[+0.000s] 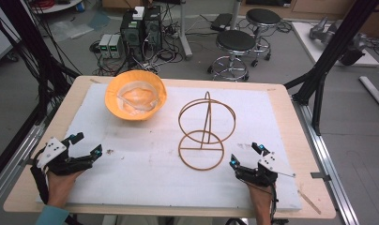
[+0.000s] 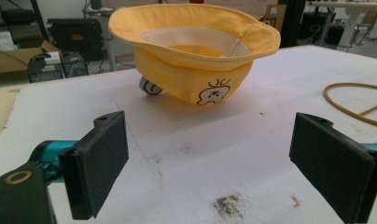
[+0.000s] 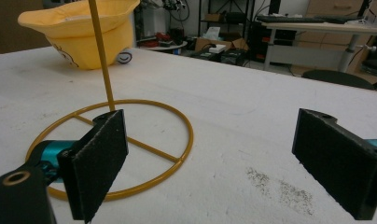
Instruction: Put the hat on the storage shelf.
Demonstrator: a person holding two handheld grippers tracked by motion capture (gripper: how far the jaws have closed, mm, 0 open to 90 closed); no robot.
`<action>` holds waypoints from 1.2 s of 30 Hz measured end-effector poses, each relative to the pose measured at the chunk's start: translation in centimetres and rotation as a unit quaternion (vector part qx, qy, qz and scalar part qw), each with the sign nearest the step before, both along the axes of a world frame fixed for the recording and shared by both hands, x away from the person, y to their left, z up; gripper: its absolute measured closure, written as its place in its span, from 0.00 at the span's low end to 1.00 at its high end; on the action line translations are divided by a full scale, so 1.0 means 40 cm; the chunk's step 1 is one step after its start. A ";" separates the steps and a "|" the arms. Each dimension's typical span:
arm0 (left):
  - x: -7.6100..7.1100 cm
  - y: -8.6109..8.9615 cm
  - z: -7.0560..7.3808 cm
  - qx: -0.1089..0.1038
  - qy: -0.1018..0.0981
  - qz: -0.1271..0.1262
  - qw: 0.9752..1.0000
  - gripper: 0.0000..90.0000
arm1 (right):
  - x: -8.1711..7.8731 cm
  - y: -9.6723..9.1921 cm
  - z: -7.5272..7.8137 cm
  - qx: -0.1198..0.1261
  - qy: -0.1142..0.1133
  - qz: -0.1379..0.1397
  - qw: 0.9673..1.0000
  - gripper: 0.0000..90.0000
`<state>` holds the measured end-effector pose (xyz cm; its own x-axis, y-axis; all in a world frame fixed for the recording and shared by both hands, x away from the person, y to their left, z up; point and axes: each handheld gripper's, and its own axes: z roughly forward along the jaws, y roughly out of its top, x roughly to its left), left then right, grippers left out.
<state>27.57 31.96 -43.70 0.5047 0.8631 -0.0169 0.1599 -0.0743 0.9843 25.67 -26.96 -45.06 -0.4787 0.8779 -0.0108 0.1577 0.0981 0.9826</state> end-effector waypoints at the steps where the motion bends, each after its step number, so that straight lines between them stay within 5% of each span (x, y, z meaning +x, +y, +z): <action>1: 0.003 0.000 0.006 0.002 0.003 -0.002 1.000 0.13 | 0.001 -0.001 0.000 -0.004 -0.002 0.002 1.000 0.10; 9: 0.040 0.003 0.078 0.012 0.001 -0.021 1.000 0.13 | 0.001 0.000 0.000 -0.003 0.000 0.000 1.000 0.10; 18: 0.088 0.011 0.133 0.031 0.021 -0.042 0.998 0.13 | 0.001 0.000 0.000 0.002 0.002 -0.001 1.000 0.10; 29: 0.214 0.042 0.222 0.019 0.079 -0.064 0.995 0.12 | 0.002 -0.001 0.000 0.001 0.002 0.000 1.000 0.10; 36: 0.302 0.031 0.276 0.031 0.104 -0.069 0.992 0.12 | 0.002 -0.001 0.000 0.001 0.004 0.001 1.000 0.10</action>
